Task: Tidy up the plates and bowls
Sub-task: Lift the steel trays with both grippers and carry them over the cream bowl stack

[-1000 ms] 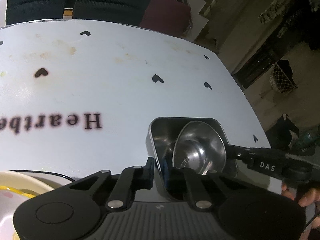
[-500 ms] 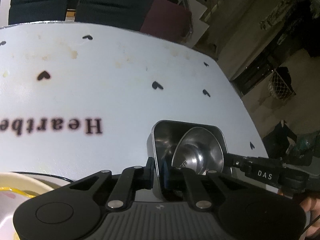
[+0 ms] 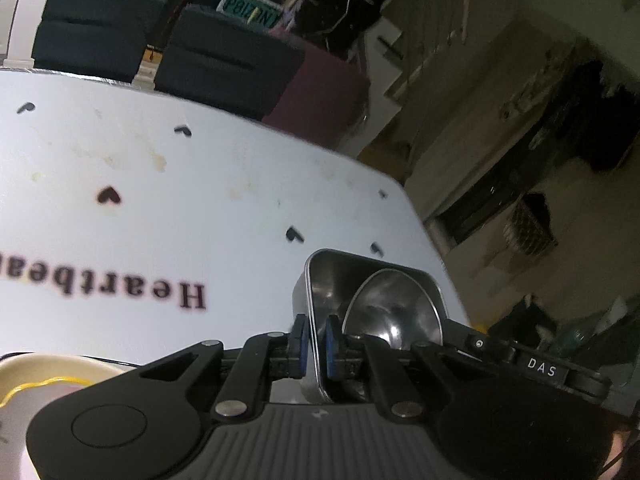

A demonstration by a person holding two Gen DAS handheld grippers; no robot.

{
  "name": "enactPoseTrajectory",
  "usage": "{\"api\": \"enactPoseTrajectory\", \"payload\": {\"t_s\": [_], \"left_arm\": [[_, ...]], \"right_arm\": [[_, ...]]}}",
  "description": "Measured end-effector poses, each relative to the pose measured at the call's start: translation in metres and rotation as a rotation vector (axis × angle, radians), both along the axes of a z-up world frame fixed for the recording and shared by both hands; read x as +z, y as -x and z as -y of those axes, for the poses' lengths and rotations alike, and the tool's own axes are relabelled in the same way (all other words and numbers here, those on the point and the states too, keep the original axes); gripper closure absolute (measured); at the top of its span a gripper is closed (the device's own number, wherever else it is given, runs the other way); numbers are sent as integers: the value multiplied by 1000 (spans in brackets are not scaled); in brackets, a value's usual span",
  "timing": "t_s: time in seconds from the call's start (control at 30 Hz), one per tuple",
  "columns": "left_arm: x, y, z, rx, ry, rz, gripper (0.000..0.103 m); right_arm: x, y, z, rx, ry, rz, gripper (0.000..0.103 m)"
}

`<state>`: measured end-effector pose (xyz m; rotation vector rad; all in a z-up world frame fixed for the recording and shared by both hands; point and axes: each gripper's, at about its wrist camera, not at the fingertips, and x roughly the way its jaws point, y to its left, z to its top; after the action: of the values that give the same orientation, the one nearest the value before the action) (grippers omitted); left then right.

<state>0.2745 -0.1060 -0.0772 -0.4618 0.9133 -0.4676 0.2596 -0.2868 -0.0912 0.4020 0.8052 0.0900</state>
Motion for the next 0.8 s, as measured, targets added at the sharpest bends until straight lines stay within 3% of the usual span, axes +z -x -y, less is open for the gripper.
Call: {"api": "enactPoseTrajectory", "payload": {"t_s": [0.43,0.8], "left_arm": [[44,59,-81,93,125,93,95],[39,100,-143,169,165,112,95]], "right_arm": [[32,24,-33,37,-148,167,98],[28,41,-58,93,-215,195,97]]}}
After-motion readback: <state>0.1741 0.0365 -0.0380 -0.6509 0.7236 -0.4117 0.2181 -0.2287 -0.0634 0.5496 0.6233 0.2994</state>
